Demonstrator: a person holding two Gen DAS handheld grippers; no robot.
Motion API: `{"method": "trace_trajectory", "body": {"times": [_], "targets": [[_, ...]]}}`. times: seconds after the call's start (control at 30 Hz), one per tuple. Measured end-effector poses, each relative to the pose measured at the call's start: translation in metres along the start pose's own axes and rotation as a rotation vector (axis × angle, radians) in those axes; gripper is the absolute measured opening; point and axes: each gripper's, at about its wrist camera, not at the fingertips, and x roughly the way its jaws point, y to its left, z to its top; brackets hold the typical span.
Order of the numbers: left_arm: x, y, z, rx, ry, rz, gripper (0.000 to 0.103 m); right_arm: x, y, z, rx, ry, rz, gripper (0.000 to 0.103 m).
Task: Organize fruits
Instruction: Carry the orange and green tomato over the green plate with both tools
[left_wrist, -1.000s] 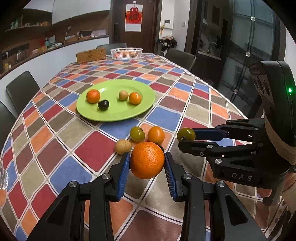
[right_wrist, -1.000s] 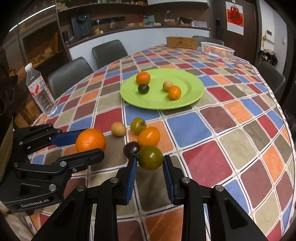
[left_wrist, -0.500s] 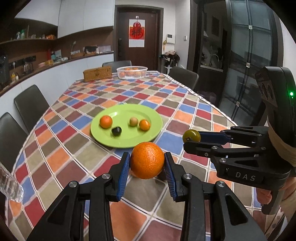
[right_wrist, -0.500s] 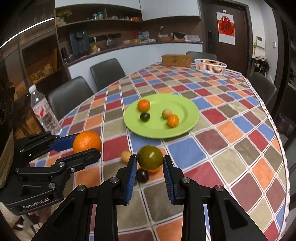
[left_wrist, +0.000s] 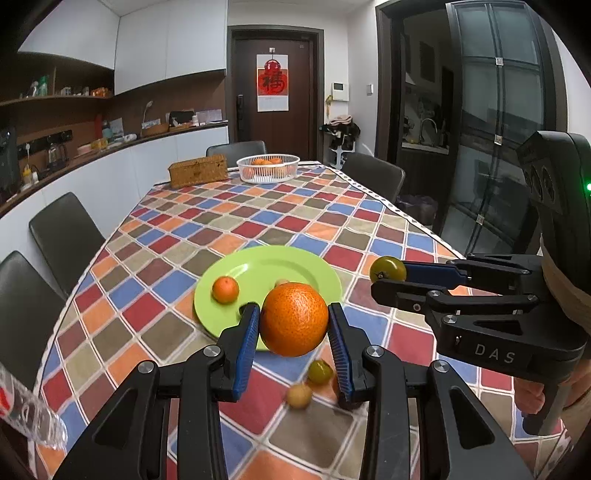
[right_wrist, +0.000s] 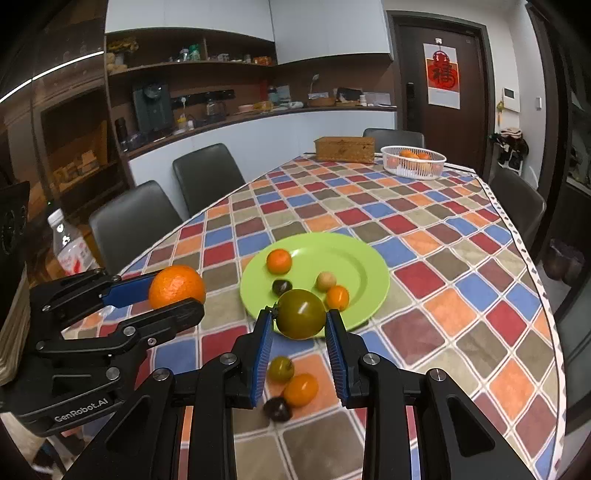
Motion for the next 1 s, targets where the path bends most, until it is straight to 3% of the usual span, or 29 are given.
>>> {"method": "trace_trajectory", "body": {"times": [0.4, 1.0], "targets": [[0.042, 0.024, 0.025, -0.013, 0.031, -0.013, 0.037, 0.031, -0.014, 0.029, 0.011, 0.006, -0.027, 0.03], [0.136, 0.053, 0.037, -0.033, 0.154, -0.032, 0.037, 0.112, -0.046, 0.045, 0.057, 0.117, -0.055, 0.03]]}}
